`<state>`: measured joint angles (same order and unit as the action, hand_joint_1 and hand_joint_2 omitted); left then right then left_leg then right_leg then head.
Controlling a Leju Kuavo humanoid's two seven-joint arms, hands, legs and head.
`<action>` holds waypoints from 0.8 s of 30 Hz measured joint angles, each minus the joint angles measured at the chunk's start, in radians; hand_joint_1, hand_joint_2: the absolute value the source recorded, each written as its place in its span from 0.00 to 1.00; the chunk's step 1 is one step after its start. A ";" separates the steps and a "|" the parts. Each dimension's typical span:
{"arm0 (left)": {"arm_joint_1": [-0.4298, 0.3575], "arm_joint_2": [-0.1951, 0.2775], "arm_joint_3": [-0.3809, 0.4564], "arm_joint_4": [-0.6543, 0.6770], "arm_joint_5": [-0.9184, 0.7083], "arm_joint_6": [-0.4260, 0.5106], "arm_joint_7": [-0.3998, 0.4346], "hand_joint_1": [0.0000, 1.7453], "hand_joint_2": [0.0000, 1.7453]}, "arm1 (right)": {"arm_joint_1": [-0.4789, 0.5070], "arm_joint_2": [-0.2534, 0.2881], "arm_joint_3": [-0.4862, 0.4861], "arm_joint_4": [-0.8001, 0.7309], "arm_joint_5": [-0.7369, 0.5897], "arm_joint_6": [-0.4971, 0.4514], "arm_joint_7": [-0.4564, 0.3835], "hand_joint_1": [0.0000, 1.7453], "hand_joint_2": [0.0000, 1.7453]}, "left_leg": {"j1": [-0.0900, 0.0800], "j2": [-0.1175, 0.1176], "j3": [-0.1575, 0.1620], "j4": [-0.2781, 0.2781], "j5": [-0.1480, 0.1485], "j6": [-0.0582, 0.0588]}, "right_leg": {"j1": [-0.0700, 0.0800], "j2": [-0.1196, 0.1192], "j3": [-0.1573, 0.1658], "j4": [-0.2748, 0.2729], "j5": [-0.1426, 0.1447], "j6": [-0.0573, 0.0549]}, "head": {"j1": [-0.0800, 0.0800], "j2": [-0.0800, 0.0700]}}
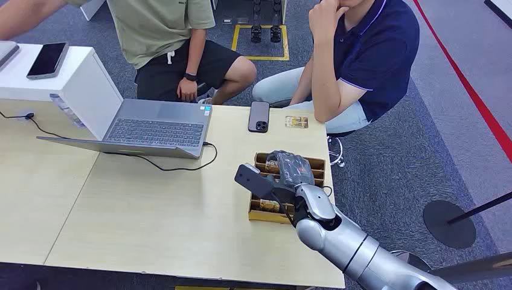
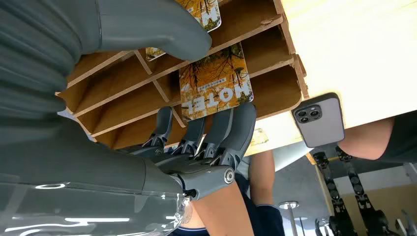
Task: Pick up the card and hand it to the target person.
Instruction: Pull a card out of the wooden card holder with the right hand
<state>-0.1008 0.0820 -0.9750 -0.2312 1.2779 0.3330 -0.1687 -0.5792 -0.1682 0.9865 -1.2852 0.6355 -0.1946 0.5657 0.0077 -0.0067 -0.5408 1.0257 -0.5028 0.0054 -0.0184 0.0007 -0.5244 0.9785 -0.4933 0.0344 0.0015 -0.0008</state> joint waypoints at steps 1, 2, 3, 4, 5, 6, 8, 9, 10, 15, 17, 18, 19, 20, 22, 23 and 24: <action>0.000 0.000 0.000 0.000 0.000 0.000 0.000 0.00 1.00 | 0.000 0.000 0.000 0.000 0.000 0.000 0.000 0.81 1.00 | 0.000 0.000 0.000 0.000 0.000 0.000 | 0.000 0.000 0.000 0.000 0.000 0.000 | 0.000 0.000; 0.000 0.000 0.000 0.000 0.000 0.000 0.000 0.00 1.00 | 0.000 0.000 0.000 0.000 0.000 -0.001 0.000 0.81 1.00 | 0.000 0.000 0.000 0.000 0.000 0.000 | 0.000 0.000 0.000 0.000 0.000 0.000 | 0.000 0.000; 0.000 0.000 0.000 0.000 0.000 0.000 0.000 0.00 1.00 | 0.000 0.000 0.000 0.000 -0.001 -0.001 -0.001 0.81 1.00 | 0.000 0.000 0.000 0.000 0.000 0.000 | 0.000 0.000 0.000 0.000 0.000 0.000 | 0.000 0.000; 0.000 0.000 0.000 0.000 0.000 0.000 0.000 0.00 1.00 | 0.000 0.000 0.000 0.000 -0.001 -0.002 -0.001 0.81 1.00 | 0.000 0.000 0.000 0.000 0.000 0.000 | 0.000 0.000 0.000 0.000 0.000 0.000 | 0.000 0.000; 0.000 0.000 0.000 0.000 0.000 0.000 0.000 0.00 1.00 | 0.000 0.000 0.000 0.000 -0.001 -0.002 -0.002 0.81 1.00 | 0.000 0.000 0.000 0.000 0.000 0.000 | 0.000 0.000 0.000 0.000 0.000 0.000 | 0.000 0.000; 0.000 0.000 0.000 0.000 0.000 0.000 0.000 0.00 1.00 | 0.000 0.000 0.000 0.000 -0.001 -0.003 -0.002 0.81 1.00 | 0.000 0.000 0.000 0.000 0.000 0.000 | 0.000 0.000 0.000 0.000 0.000 0.000 | 0.000 0.000; 0.000 0.000 0.000 0.000 0.000 0.001 0.001 0.00 1.00 | 0.000 0.000 0.000 0.000 -0.002 -0.003 -0.002 0.81 1.00 | 0.000 0.000 0.000 0.000 0.000 0.000 | 0.000 0.000 0.000 0.000 0.000 0.000 | 0.000 0.000; 0.000 0.000 0.000 0.000 0.000 0.001 0.001 0.00 1.00 | 0.000 0.000 0.000 0.000 -0.002 -0.004 -0.003 0.81 1.00 | 0.000 0.000 0.000 0.000 0.000 0.000 | 0.000 0.000 0.000 0.000 0.000 0.000 | 0.000 0.000; 0.000 0.000 0.000 0.000 0.000 0.001 0.001 0.00 1.00 | 0.001 0.000 0.000 0.000 -0.002 -0.004 -0.003 0.81 1.00 | 0.000 0.000 0.000 0.000 0.000 0.000 | 0.000 0.000 0.000 0.000 0.000 0.000 | 0.000 0.000; 0.000 0.000 0.000 0.000 0.000 0.002 0.004 0.00 1.00 | 0.001 0.000 0.000 0.000 -0.003 -0.006 -0.005 0.81 1.00 | 0.000 0.000 0.000 0.000 0.000 0.000 | 0.000 0.000 0.000 0.000 0.000 0.000 | 0.000 0.000; 0.000 0.000 0.000 0.000 0.000 0.003 0.004 0.00 1.00 | 0.001 0.000 0.000 0.000 -0.003 -0.006 -0.006 0.81 1.00 | 0.000 0.000 0.000 0.000 0.000 0.000 | 0.000 0.000 0.000 0.000 0.000 0.000 | 0.000 0.000; 0.000 0.000 0.000 0.000 0.000 0.003 0.004 0.00 1.00 | 0.001 0.000 0.000 0.000 -0.003 -0.006 -0.006 0.81 1.00 | 0.000 0.000 0.000 0.000 0.000 0.000 | 0.000 0.000 0.000 0.000 0.000 0.000 | 0.000 0.000; 0.000 0.000 0.000 0.000 0.000 0.003 0.005 0.00 1.00 | 0.001 0.000 0.000 0.000 -0.004 -0.007 -0.006 0.81 1.00 | 0.000 0.000 0.000 0.000 0.000 0.000 | 0.000 0.000 0.000 0.000 0.000 0.000 | 0.000 0.000; 0.000 0.001 0.000 0.000 0.000 0.003 0.006 0.00 1.00 | 0.002 0.000 0.000 0.000 -0.005 -0.008 -0.007 0.81 1.00 | 0.000 0.000 0.000 0.000 0.000 0.000 | 0.000 0.000 0.000 0.000 0.000 0.000 | 0.000 0.000; 0.000 0.001 0.000 0.000 0.000 0.004 0.008 0.00 1.00 | 0.002 0.000 0.000 0.000 -0.006 -0.009 -0.009 0.81 1.00 | 0.000 0.000 0.000 0.000 0.000 0.000 | 0.000 0.000 0.000 0.000 0.000 0.000 | 0.000 0.000; 0.000 0.001 0.000 0.000 0.000 0.004 0.008 0.00 1.00 | 0.002 0.000 0.000 0.000 -0.006 -0.010 -0.009 0.81 1.00 | 0.000 0.000 0.000 0.000 0.000 0.000 | 0.000 0.000 0.000 0.000 0.000 0.000 | 0.000 0.000; 0.000 0.001 0.000 0.000 0.000 0.005 0.009 0.00 1.00 | 0.002 0.000 0.000 0.000 -0.007 -0.010 -0.010 0.81 1.00 | 0.000 0.000 0.000 0.000 0.000 0.000 | 0.000 0.000 0.000 0.000 0.000 0.000 | 0.000 0.000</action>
<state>-0.1010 0.0828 -0.9750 -0.2312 1.2776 0.3377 -0.1600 -0.5772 -0.1686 0.9861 -1.2852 0.6287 -0.2048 0.5556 0.0077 -0.0067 -0.5407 1.0257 -0.5028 0.0054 -0.0184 0.0007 -0.5244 0.9785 -0.4933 0.0344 0.0011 -0.0008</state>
